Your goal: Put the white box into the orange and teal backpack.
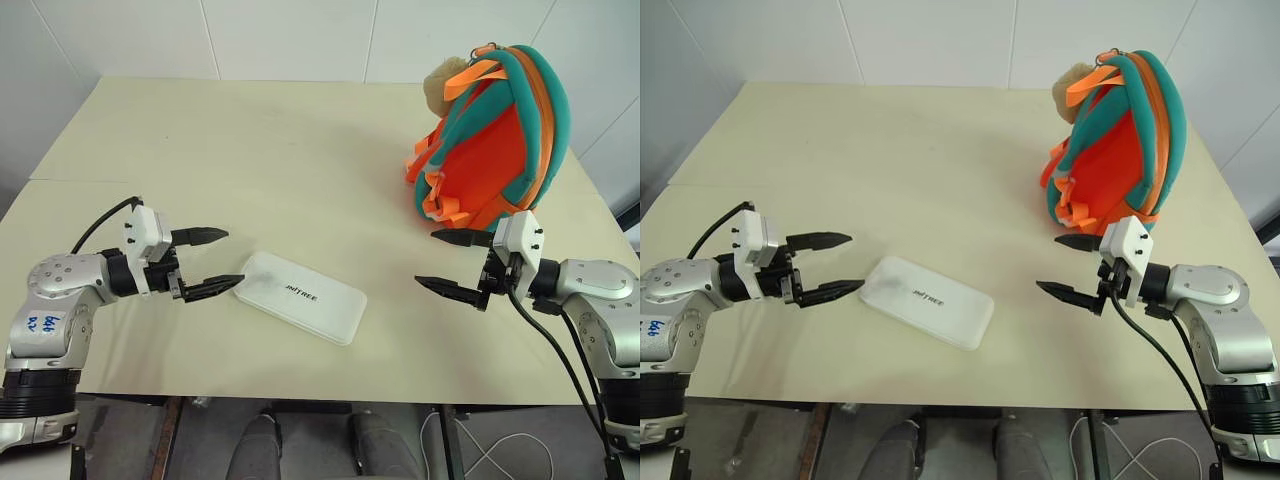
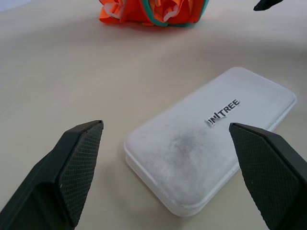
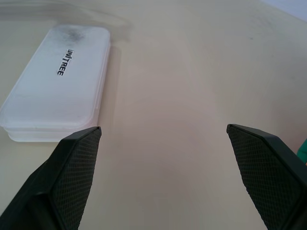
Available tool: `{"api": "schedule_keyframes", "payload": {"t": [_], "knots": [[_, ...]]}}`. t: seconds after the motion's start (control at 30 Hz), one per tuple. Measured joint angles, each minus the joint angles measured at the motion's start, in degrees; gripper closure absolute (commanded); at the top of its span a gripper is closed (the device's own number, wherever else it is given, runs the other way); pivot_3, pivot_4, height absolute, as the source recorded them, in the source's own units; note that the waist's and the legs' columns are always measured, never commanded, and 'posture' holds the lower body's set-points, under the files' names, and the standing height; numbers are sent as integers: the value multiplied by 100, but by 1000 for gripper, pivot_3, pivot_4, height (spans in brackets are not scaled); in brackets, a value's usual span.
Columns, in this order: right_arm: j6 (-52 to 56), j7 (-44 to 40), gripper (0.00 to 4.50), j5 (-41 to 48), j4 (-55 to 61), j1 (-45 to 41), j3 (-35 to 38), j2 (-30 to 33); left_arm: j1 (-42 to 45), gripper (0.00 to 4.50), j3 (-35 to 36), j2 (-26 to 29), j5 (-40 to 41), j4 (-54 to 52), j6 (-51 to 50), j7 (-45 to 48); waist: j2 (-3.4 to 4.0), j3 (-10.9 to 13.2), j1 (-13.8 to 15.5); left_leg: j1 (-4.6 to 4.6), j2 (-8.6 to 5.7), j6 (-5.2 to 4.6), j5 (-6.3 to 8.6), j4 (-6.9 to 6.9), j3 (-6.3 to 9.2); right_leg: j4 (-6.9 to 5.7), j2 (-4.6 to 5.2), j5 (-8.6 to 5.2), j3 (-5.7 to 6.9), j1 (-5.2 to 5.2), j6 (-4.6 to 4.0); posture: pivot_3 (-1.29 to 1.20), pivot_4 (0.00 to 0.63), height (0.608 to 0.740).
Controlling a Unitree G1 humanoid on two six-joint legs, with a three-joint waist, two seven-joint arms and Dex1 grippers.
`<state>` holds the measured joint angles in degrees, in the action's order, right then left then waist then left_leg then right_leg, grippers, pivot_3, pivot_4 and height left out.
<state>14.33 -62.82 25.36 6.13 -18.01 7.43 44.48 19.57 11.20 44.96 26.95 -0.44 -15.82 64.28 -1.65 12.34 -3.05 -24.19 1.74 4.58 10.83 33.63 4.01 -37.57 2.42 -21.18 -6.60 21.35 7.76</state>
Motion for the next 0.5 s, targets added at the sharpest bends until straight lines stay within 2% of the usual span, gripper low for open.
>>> {"api": "schedule_keyframes", "payload": {"t": [0.27,0.37,0.5], "knots": [[-58,87,70,-163,-318,-20,-280,-339,77,0,-56,-29,-33,-10,110,-20,0,0,-2,1,0,0,0,5,0,-6,-1,0,0,-1,0,0,150,740],[-63,120,670,-263,-222,89,-500,-480,163,615,-59,-33,-77,190,285,-29,0,0,-1,1,0,0,0,8,1,-9,-2,0,0,-1,0,0,150,740],[-74,287,2139,-384,-15,324,-757,-785,237,1941,-57,-2,-398,779,553,-171,0,0,-8,2,0,0,0,13,2,-16,-3,0,0,0,0,0,150,740]]}}
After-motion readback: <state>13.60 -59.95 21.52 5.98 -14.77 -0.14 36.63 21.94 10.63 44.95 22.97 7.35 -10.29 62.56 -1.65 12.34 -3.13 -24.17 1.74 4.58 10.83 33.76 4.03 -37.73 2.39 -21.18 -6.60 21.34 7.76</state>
